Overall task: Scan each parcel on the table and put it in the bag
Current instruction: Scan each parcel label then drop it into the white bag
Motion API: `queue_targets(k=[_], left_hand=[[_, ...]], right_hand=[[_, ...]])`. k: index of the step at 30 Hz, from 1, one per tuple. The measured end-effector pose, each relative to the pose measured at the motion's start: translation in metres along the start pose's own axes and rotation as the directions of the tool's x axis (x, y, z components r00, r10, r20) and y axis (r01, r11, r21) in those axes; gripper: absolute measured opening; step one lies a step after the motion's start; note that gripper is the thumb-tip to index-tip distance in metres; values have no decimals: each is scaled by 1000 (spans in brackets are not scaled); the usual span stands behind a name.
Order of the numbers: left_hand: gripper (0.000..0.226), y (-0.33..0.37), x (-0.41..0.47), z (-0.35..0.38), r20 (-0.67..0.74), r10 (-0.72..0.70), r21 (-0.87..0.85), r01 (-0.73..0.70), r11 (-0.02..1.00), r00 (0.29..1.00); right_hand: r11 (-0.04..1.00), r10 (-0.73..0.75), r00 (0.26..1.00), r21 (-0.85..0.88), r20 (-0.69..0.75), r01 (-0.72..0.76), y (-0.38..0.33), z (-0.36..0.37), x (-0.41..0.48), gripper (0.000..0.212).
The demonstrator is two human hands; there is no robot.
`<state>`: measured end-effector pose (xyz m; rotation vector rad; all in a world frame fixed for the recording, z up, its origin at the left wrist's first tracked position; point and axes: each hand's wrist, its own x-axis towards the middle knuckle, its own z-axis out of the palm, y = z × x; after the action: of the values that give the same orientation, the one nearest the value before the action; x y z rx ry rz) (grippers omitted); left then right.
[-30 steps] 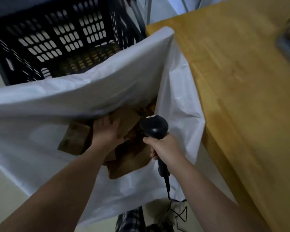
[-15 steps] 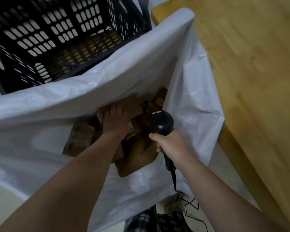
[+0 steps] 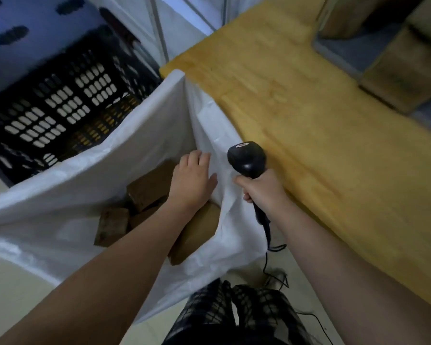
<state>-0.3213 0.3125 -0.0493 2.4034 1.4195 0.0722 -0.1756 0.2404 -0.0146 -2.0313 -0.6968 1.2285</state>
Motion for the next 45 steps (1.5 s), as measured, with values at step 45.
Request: queue_targets(k=[45], left_hand=[[84, 459, 361, -54, 39, 235, 107, -238, 965, 971]], right_hand=[[914, 0, 875, 355, -485, 197, -59, -481, 147, 24]])
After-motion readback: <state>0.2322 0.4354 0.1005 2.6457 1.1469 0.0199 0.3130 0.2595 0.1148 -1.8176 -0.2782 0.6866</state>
